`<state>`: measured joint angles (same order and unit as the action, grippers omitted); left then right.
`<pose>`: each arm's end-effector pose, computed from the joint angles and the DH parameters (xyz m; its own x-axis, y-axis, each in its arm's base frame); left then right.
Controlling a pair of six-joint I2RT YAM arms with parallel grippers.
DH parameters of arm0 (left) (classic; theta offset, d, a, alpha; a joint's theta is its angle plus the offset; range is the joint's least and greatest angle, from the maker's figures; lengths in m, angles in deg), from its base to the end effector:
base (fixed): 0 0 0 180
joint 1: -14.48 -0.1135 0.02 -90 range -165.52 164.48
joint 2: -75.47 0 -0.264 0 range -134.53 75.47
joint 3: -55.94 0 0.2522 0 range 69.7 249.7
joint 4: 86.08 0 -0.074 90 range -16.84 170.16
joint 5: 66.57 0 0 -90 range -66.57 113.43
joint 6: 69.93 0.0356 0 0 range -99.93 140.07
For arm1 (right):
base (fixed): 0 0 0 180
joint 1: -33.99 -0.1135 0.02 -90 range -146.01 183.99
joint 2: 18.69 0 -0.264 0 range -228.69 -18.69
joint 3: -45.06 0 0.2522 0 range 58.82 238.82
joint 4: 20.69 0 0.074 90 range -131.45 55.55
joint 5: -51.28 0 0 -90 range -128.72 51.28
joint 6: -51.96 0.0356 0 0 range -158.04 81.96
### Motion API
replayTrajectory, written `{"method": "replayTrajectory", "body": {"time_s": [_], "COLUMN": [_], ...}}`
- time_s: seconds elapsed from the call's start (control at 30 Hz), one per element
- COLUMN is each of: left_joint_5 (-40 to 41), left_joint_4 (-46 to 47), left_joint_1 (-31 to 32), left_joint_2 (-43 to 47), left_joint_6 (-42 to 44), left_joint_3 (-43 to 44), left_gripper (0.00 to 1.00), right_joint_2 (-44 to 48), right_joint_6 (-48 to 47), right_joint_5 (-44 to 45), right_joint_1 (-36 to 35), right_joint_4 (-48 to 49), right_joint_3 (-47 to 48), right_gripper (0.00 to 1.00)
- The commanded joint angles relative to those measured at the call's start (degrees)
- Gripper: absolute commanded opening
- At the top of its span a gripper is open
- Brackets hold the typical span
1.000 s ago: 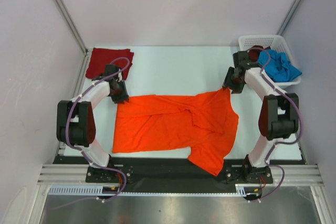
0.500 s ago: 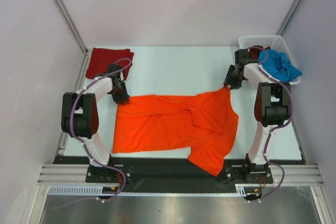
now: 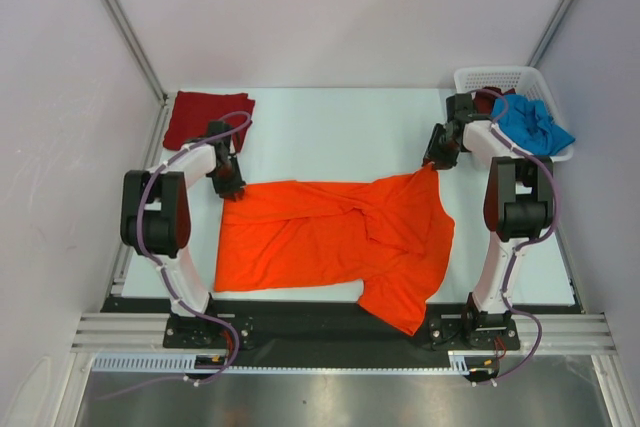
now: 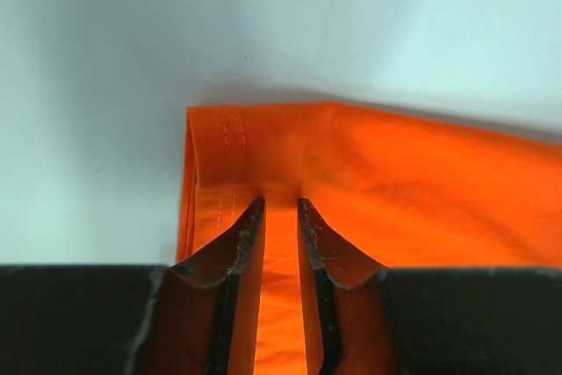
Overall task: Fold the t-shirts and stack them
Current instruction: Fold the tshirt
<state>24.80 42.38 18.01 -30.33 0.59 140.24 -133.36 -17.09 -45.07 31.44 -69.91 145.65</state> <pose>0.3579 -0.0212 0.1703 -0.9183 -0.2774 -0.2826 -0.2669 0.9607 -0.0757 0.4234 0.0228 0.1943 -0.8670 0.3171 -0.3843 0.2315 0.9394 0.2529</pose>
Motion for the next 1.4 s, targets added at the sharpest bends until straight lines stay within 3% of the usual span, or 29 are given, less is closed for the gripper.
{"method": "replayTrajectory", "body": {"time_s": [0.0, 0.17, 0.27, 0.4, 0.67, 0.77, 0.8, 0.9, 1.0, 1.1, 1.27, 1.37], "left_joint_5": [1.71, 2.85, 3.64, 4.52, 5.49, 5.58, 5.49, 4.35, 4.17, 3.64, 1.72, -0.31], "left_joint_4": [-0.45, -0.36, -0.72, -0.63, -0.19, -0.45, -0.19, -0.36, -1.59, -2.47, -2.56, -1.17], "left_joint_1": [-0.45, -0.54, -0.45, -0.63, -1.07, -1.16, -1.16, -1.07, -0.81, -0.19, -0.01, -0.01], "left_joint_2": [-1.07, -2.13, -3.10, -3.36, -4.33, -3.45, -2.23, 0.50, 4.63, 9.20, 16.66, 19.39], "left_joint_6": [-0.03, -0.03, 0.24, 0.68, 0.94, 1.29, 1.38, 1.47, 1.56, 1.47, -0.02, -1.86], "left_joint_3": [2.14, 1.70, 1.53, 1.18, 0.74, 1.26, 1.26, 1.70, 2.41, 1.36, -6.27, -11.82], "left_gripper": [0.26, 0.25, 0.22, 0.21, 0.20, 0.20, 0.22, 0.34, 0.42, 0.44, 0.40, 0.35], "right_joint_2": [-1.25, -2.83, -3.01, 0.32, 2.88, 1.38, 1.56, 3.84, 7.87, 13.41, 21.49, 25.28], "right_joint_6": [0.49, 0.58, 1.20, 1.38, -0.29, -0.21, -0.12, -0.03, -0.38, -1.43, -2.23, -0.48], "right_joint_5": [0.10, 1.86, 4.23, 10.03, 12.86, 9.61, 9.17, 8.55, 11.26, 13.38, 10.05, 3.64], "right_joint_1": [0.00, 0.17, 0.70, 1.23, 2.02, 2.02, 2.02, 2.02, 1.84, 0.09, -6.76, -11.60], "right_joint_4": [0.49, 1.01, 1.01, 2.41, 5.06, 3.04, 2.68, 1.37, -2.58, -6.63, -9.89, -8.49], "right_joint_3": [1.85, 1.94, 1.33, -0.86, -2.11, -1.49, -1.83, -3.15, -3.94, -4.56, -10.00, -15.43], "right_gripper": [0.37, 0.29, 0.10, 0.00, 0.00, 0.18, 0.35, 0.50, 0.52, 0.52, 0.50, 0.46]}}
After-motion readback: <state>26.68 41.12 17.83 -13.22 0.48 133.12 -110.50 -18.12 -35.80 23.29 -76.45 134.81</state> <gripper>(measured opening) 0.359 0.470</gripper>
